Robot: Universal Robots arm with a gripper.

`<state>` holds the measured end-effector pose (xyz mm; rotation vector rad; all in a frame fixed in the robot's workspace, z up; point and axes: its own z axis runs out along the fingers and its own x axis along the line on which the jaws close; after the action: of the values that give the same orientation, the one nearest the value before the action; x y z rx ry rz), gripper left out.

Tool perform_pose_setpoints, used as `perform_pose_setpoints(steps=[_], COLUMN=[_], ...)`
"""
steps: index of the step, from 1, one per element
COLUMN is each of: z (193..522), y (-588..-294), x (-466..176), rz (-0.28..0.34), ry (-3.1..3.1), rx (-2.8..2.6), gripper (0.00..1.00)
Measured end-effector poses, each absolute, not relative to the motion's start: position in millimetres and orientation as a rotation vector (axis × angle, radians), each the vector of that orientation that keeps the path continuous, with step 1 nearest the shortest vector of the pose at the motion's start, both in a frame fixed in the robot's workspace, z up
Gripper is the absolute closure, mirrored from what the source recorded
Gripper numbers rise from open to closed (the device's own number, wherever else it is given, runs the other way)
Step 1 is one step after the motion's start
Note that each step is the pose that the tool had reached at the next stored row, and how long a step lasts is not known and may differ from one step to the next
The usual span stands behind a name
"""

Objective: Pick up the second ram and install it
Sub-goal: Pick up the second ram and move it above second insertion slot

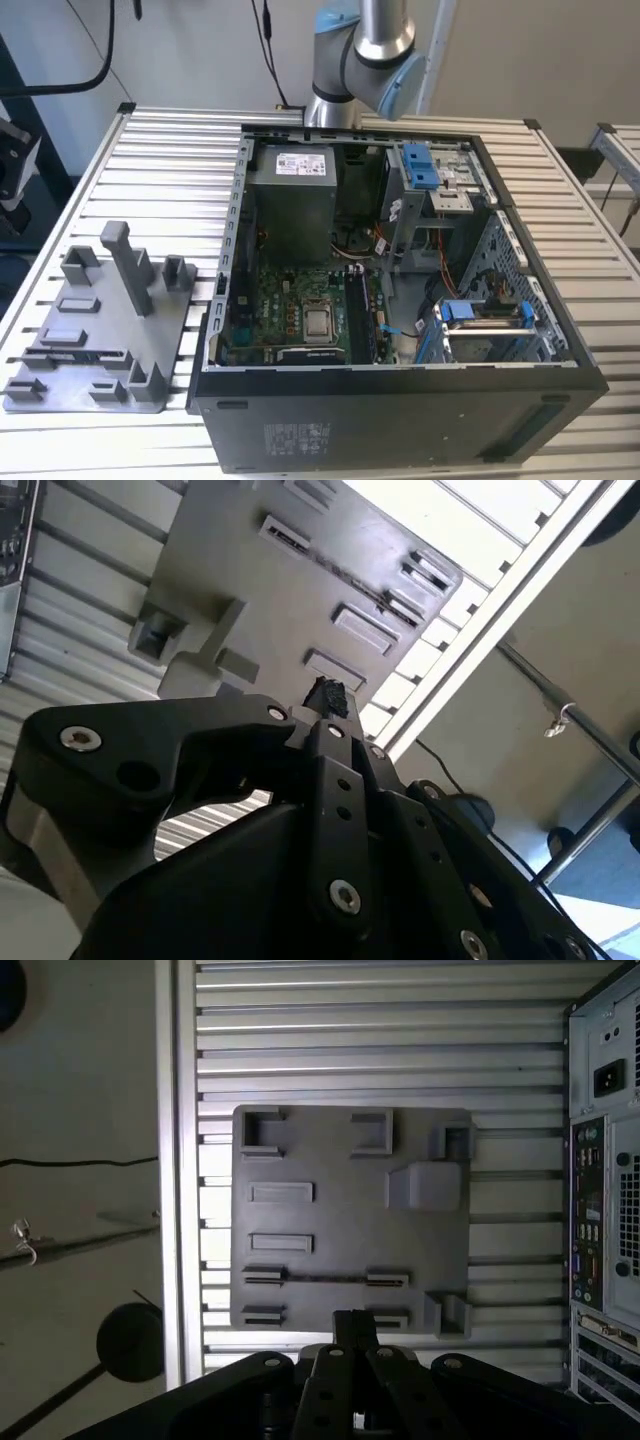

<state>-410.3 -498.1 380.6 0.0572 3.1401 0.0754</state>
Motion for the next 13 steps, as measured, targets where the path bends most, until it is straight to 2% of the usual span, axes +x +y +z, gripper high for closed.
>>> perform_pose_setpoints(steps=[13], z=[380.5], y=[-498.1], x=[-410.5], rz=[0.076], ry=[3.140], rx=[0.052], gripper=[0.89])
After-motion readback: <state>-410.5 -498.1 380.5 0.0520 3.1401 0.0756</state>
